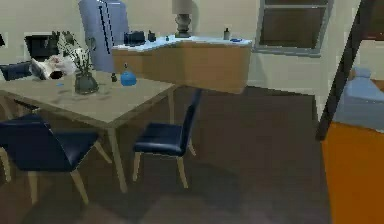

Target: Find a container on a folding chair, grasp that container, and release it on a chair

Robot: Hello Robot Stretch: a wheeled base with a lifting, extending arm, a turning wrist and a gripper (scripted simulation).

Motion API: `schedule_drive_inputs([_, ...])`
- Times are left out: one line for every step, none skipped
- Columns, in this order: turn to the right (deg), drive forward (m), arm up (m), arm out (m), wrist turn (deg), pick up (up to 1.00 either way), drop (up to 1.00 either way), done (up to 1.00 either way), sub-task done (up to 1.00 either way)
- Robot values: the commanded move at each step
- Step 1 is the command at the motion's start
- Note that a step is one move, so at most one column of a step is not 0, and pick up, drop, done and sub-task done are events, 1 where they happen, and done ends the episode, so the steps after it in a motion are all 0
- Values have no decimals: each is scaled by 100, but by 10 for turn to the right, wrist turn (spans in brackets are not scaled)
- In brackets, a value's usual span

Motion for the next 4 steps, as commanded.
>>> schedule_drive_inputs([-450,0,0,0,0,0,0,0,0])
schedule_drive_inputs([-180,0,0,0,0,0,0,0,0])
schedule_drive_inputs([0,100,0,0,0,0,0,0,0])
schedule_drive_inputs([0,80,0,0,0,0,0,0,0])
